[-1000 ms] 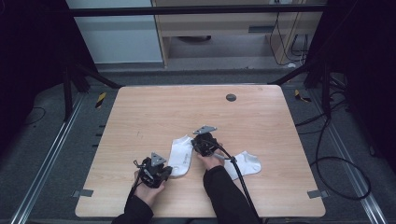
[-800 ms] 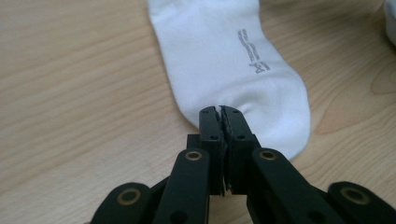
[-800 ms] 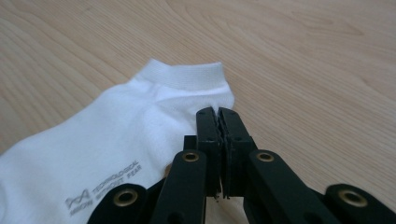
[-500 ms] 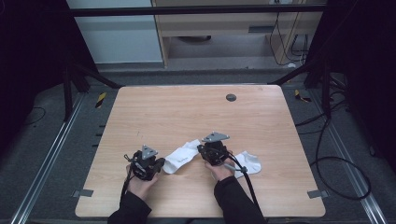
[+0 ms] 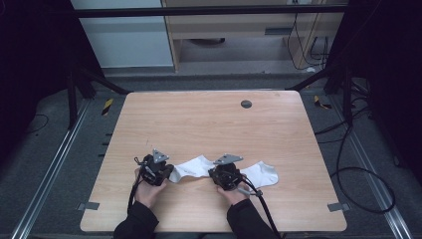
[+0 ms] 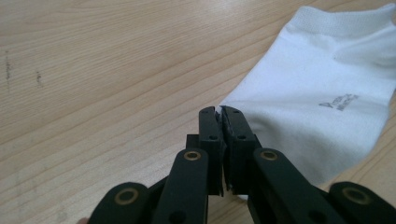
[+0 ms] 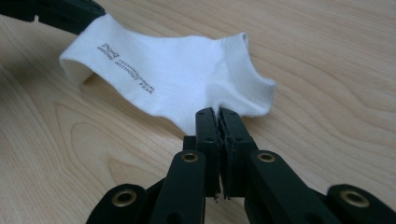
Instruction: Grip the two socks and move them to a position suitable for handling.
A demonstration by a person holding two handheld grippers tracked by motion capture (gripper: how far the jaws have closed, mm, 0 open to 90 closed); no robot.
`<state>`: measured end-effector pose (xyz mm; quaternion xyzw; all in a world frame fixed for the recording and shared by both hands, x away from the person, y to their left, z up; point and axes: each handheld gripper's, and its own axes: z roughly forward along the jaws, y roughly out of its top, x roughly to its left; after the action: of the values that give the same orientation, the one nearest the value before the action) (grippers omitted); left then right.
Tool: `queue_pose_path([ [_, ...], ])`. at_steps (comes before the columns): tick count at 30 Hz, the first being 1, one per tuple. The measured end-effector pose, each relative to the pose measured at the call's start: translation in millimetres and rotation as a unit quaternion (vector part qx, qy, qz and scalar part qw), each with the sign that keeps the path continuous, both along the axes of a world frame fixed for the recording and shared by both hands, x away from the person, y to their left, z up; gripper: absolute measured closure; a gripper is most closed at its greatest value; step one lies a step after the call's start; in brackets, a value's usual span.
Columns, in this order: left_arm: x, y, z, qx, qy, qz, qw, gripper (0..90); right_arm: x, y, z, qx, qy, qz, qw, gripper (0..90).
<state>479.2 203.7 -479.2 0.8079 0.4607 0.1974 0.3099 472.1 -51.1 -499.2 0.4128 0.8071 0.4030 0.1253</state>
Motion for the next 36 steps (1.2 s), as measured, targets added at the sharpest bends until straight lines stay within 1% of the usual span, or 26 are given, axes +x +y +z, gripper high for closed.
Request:
queue_pose_path([
  [2, 0.1, 2.1, 0.6, -0.003, 0.0, 0.005, 1.0, 83.5, -1.1, 0.8, -1.7, -0.001, 0.0, -0.001, 1.0, 87.4],
  [5, -0.5, 7.3, 2.8, -0.016, -0.006, 0.012, 0.9998, 73.2, -2.8, 0.5, -3.2, 0.0, 0.007, -0.002, 1.0, 84.8],
  [7, -1.5, 11.7, 6.0, -0.031, -0.016, 0.024, 0.9991, 64.5, -3.2, -0.7, -3.0, 0.001, 0.006, 0.001, 1.0, 80.0],
  [8, -2.2, 14.3, 8.4, -0.037, -0.023, 0.029, 0.9986, 62.2, -4.4, -1.7, -1.7, 0.006, 0.005, 0.001, 1.0, 78.2],
  [9, -3.0, 16.4, 10.9, -0.045, -0.029, 0.035, 0.9979, 60.6, -4.8, -3.6, 0.0, 0.012, -0.006, 0.004, 0.9999, 76.2],
  [10, -4.0, 19.0, 14.4, -0.055, -0.037, 0.04, 0.997, 59.4, -5.1, -5.7, 2.8, 0.021, -0.013, 0.006, 0.9997, 74.0],
  [11, -4.9, 20.0, 16.7, -0.061, -0.043, 0.044, 0.9963, 58.4, -5.3, -8.9, 7.3, 0.032, -0.022, 0.006, 0.9992, 72.0],
  [13, -7.5, 21.6, 22.5, -0.074, -0.056, 0.048, 0.9945, 57.2, -5.0, -14.9, 14.8, 0.04, -0.041, 0.002, 0.9984, 69.5],
  [14, -8.9, 21.2, 25.1, -0.078, -0.062, 0.048, 0.9938, 56.7, -4.4, -19.0, 19.5, 0.044, -0.048, -0.001, 0.9979, 68.0],
  [15, -10.9, 19.4, 28.0, -0.079, -0.072, 0.048, 0.9931, 56.6, -3.7, -23.6, 24.0, 0.05, -0.054, -0.005, 0.9972, 65.9],
  [16, -12.0, 17.9, 29.6, -0.08, -0.077, 0.047, 0.9927, 56.4, -2.2, -29.9, 29.2, 0.055, -0.063, -0.012, 0.9965, 64.3],
  [18, -14.4, 12.2, 32.8, -0.088, -0.084, 0.041, 0.9917, 55.9, 0.3, -40.1, 35.4, 0.058, -0.072, -0.021, 0.9955, 61.6],
  [19, -15.8, 8.6, 33.9, -0.088, -0.087, 0.038, 0.9916, 55.8, 1.8, -46.2, 38.3, 0.061, -0.074, -0.027, 0.995, 60.7],
  [22, -19.3, -5.9, 35.5, -0.094, -0.087, 0.02, 0.9915, 54.8, 4.1, -67.5, 45.8, 0.061, -0.087, -0.044, 0.9934, 58.0],
  [23, -19.8, -9.3, 35.5, -0.097, -0.088, 0.018, 0.9912, 54.5, 4.4, -74.3, 46.7, 0.06, -0.09, -0.048, 0.9929, 57.3],
  [25, -20.7, -18.0, 35.5, -0.102, -0.087, 0.013, 0.9909, 54.2, 4.3, -85.5, 47.2, 0.057, -0.091, -0.055, 0.9927, 55.7],
  [28, -22.1, -31.2, 34.7, -0.101, -0.087, 0.002, 0.9911, 53.9, 2.9, -105.2, 47.8, 0.044, -0.094, -0.063, 0.9926, 52.7],
  [30, -22.9, -40.9, 33.5, -0.106, -0.083, -0.005, 0.9908, 53.7, 1.4, -117.4, 48.6, 0.041, -0.098, -0.069, 0.992, 51.2],
  [32, -24.5, -51.5, 32.7, -0.104, -0.084, -0.015, 0.9909, 53.5, -0.2, -128.0, 49.1, 0.04, -0.098, -0.075, 0.9915, 50.2],
  [36, -28.7, -74.0, 30.3, -0.098, -0.082, -0.038, 0.9911, 53.4, -4.4, -152.3, 47.0, 0.022, -0.093, -0.091, 0.9913, 49.2],
])
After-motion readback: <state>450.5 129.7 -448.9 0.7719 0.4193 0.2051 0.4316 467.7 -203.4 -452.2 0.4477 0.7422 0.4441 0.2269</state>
